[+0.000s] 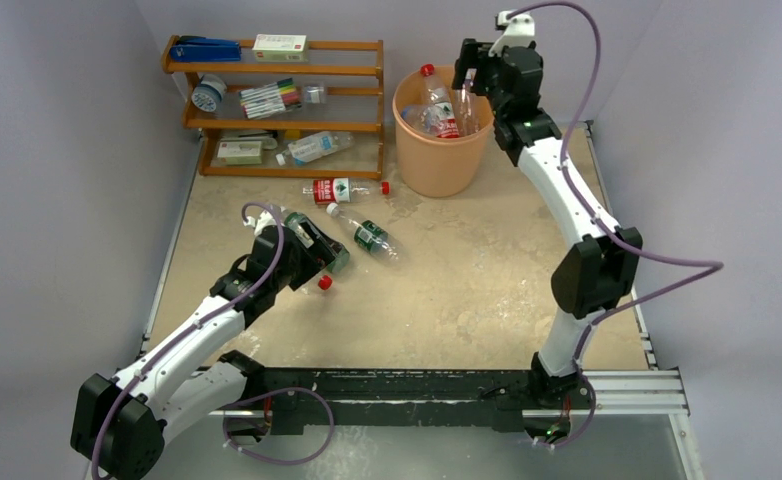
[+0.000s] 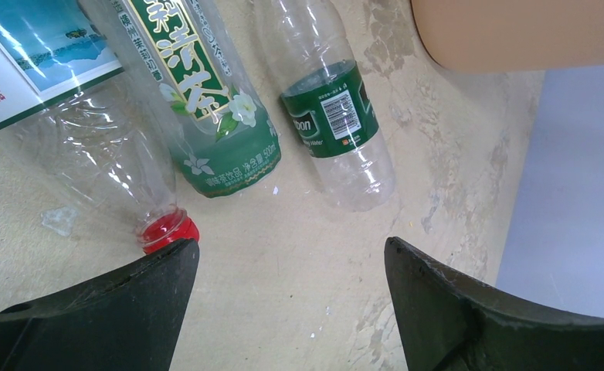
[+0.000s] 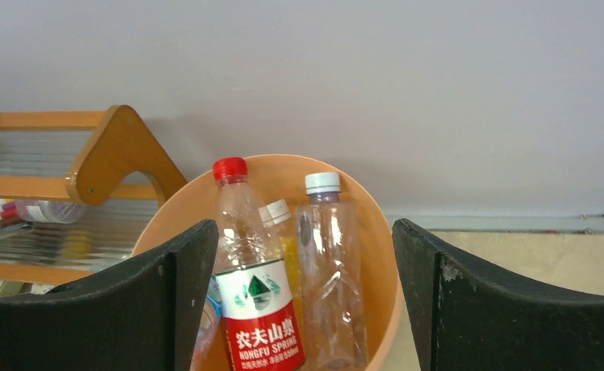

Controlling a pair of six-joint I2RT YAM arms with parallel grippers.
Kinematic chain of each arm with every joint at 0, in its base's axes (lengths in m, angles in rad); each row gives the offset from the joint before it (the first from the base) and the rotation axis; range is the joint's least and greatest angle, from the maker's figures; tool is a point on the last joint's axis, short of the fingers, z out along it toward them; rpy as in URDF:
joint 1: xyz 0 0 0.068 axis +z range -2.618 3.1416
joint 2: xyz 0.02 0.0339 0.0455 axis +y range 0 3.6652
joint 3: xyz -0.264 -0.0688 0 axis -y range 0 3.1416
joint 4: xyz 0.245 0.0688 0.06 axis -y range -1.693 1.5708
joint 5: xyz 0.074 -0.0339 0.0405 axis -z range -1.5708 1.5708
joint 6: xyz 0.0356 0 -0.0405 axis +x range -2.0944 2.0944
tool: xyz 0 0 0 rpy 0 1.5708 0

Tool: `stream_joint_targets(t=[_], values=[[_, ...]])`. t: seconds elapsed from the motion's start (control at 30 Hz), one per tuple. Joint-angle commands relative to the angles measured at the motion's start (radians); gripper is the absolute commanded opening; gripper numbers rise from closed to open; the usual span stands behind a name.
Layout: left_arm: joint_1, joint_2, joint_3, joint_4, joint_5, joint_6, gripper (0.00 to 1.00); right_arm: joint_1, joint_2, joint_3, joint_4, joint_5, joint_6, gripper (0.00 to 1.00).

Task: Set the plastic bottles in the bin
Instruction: Place the plastic bottle in the trash bin, then adjust the trash bin at the center of the board.

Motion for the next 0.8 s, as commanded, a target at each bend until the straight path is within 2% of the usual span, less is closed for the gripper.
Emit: stream_joint_targets(t=[0.0, 0.13, 0.27, 0.37, 0.43, 0.53, 0.6, 0.67, 0.77], values=[[0.001, -0.022, 0.040, 0.024, 0.005, 0.021, 0.90, -0.030, -0.014, -0.007, -0.169, -0.026, 0.078, 0.83], [0.000, -0.024, 0.048, 0.014, 0.006, 0.021, 0.90, -0.035, 0.004, -0.034, -0.251, -0.047, 0.109, 0.81], [0.000, -0.035, 0.045, 0.010, 0.006, 0.016, 0.89, -0.039, 0.012, -0.100, -0.257, -0.084, 0.131, 0.81], [-0.001, -0.047, 0.033, 0.009, 0.007, 0.009, 0.89, -0.043, 0.061, -0.087, -0.280, -0.102, 0.133, 0.79], [-0.001, -0.054, 0.026, 0.010, 0.006, 0.004, 0.89, -0.049, 0.107, -0.047, -0.324, -0.108, 0.128, 0.71], [0.000, -0.064, 0.023, 0.008, 0.006, 0.001, 0.89, -0.075, 0.126, -0.022, -0.359, -0.111, 0.129, 0.45], [0.000, -0.064, 0.022, 0.006, 0.003, 0.001, 0.89, -0.101, 0.105, -0.031, -0.342, -0.119, 0.133, 0.35], [0.000, -0.062, 0.021, 0.009, 0.003, -0.002, 0.89, -0.126, 0.089, -0.017, -0.349, -0.125, 0.132, 0.31], [0.000, -0.050, 0.019, 0.022, 0.006, -0.004, 0.89, -0.154, 0.088, 0.044, -0.392, -0.136, 0.117, 0.30]])
